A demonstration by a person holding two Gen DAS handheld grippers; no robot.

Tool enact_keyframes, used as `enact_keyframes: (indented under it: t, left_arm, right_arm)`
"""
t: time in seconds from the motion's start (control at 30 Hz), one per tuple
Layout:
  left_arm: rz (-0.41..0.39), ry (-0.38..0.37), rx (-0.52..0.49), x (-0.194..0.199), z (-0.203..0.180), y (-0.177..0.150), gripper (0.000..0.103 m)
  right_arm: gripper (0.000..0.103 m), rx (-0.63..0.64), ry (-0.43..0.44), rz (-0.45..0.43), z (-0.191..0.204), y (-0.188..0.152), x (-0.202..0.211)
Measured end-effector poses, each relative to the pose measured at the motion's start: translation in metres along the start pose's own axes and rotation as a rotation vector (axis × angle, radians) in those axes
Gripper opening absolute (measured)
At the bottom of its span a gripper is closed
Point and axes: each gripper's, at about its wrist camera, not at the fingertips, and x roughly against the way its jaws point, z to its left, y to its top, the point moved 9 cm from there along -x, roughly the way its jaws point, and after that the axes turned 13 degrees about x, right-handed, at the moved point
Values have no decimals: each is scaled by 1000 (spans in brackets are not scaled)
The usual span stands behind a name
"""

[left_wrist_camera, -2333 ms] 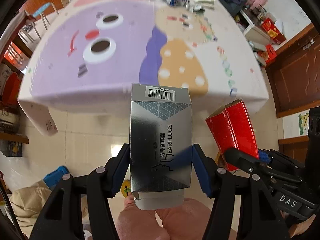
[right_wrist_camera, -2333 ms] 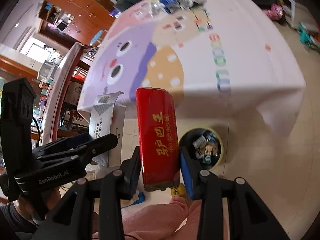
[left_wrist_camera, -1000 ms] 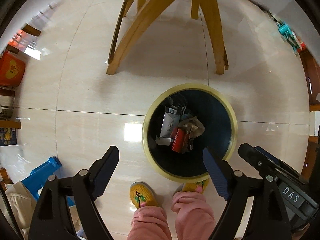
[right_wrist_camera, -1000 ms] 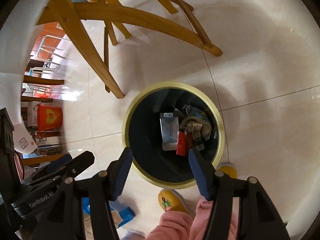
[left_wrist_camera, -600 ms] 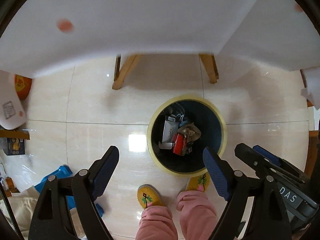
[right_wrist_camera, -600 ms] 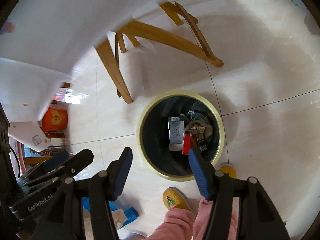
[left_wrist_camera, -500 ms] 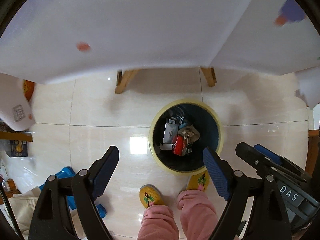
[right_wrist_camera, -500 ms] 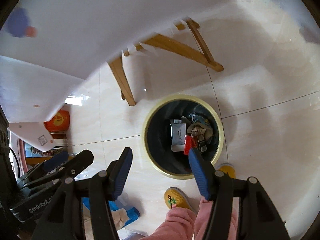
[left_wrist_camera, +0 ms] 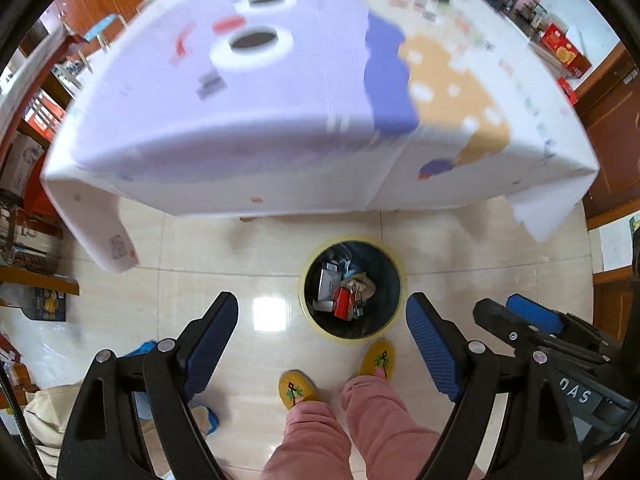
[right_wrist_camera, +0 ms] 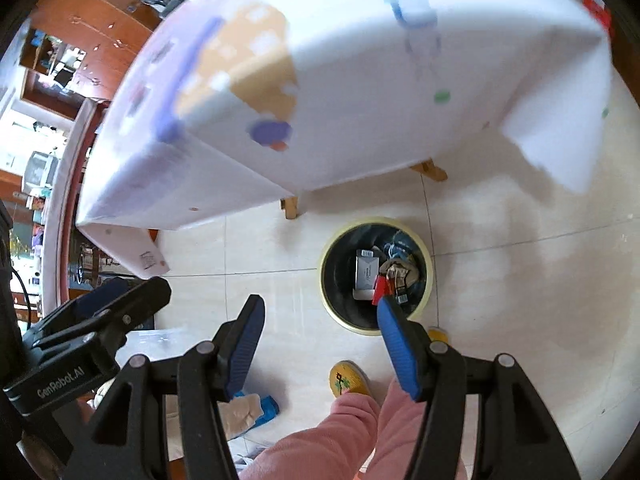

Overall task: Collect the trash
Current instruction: 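Move both open tools back over the table toward the bottle and milk carton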

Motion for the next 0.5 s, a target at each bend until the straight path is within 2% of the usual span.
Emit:
enact_keyframes:
  t: [0.2,0.5]
  left_arm:
    - [-61,-6,7,56,4,18,85]
    - [-189,13,18,115,-5,58,85]
  right_arm:
    - [59,79,-10,-72,17,21,50]
    - [59,179,-6,-233,27,78,116]
